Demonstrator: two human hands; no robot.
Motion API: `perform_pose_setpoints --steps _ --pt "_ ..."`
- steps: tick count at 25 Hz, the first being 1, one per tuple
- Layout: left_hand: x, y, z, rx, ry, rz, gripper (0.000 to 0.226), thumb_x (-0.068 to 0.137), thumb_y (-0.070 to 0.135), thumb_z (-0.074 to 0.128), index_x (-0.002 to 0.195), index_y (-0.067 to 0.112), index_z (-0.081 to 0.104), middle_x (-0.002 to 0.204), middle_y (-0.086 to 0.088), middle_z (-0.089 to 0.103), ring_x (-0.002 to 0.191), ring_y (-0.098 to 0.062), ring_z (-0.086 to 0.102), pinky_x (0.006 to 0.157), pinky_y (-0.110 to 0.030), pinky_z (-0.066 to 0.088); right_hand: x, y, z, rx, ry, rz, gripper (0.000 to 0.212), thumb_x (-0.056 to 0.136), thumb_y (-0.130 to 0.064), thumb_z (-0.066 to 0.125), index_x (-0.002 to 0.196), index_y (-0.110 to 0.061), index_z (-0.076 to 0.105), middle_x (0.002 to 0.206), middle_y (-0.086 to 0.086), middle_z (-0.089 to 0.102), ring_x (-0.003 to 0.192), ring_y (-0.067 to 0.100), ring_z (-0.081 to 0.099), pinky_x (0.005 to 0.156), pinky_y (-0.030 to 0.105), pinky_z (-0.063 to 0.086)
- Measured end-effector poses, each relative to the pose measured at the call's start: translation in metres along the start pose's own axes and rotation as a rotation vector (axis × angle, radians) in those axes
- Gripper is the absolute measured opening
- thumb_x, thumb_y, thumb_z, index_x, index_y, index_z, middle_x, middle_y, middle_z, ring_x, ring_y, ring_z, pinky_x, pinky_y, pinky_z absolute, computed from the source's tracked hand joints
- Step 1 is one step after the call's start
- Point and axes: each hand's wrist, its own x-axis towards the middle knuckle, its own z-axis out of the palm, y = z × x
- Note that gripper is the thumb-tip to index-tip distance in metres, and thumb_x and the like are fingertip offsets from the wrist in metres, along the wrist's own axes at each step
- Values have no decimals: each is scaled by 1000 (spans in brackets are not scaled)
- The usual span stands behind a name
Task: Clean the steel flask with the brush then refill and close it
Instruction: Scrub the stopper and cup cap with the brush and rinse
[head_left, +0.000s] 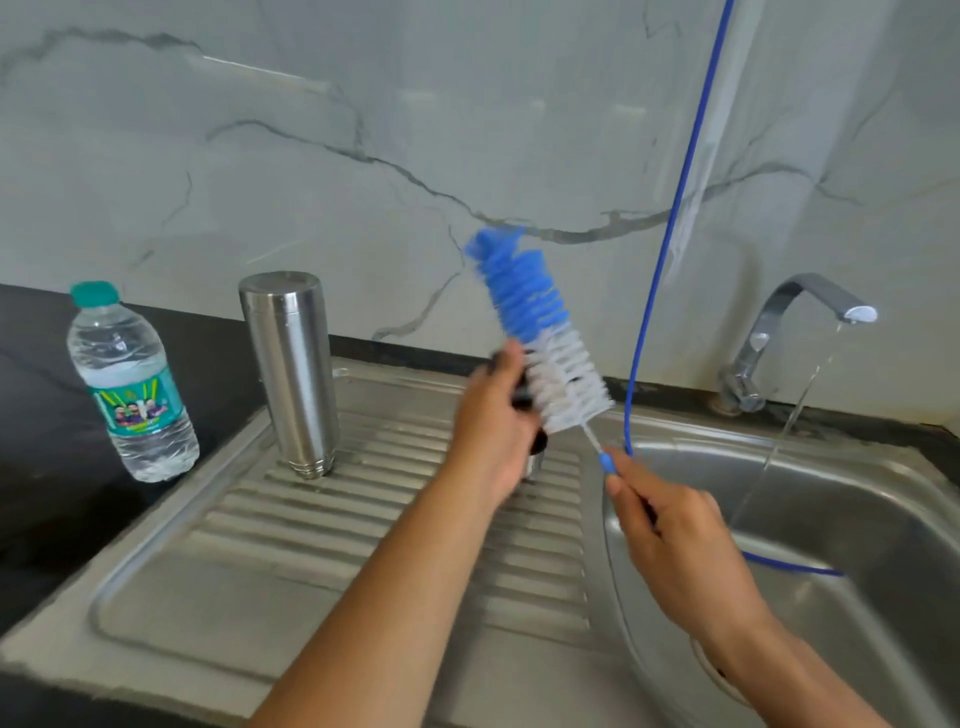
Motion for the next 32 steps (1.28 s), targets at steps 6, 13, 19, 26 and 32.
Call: perform_pose_setpoints --steps 6,13,19,26,32 --pt "-7 0 2 36 -12 -1 29 108 23 47 119 3 63 103 -11 76 96 -23 73 92 -44 59 -1 3 -4 17 26 24 36 103 -19 54 134 -35 64 51 -10 36 46 10 29 45 21 28" --pt "-1 21 -13 -107 94 9 35 107 34 50 117 6 67 109 -12 77 102 -26 74 89 -44 60 -2 -6 -9 82 -82 -68 35 104 -24 51 122 -53 62 58 -10 29 54 8 27 50 23 27" --pt "4 6 -14 -52 110 -41 37 103 36 58 122 6 65 123 -16 72 112 -30 71 93 -48 58 -2 -6 -9 40 -56 -17 30 105 -21 51 120 -39 69 54 -10 33 49 10 27 47 22 26" --pt "-17 -15 2 173 -101 -104 21 99 17 59 110 2 68 105 -13 77 95 -21 76 92 -41 60 -1 -8 -13 -6 78 42 30 104 -16 52 128 -20 70 47 -11 40 42 13 32 43 19 26" --pt "0 16 -11 -23 32 95 22 103 17 56 111 0 66 100 -10 77 91 -20 75 82 -38 64 -5 -13 -10 -27 -66 -79 29 104 -23 51 126 -24 71 51 -8 36 47 13 29 45 21 25"
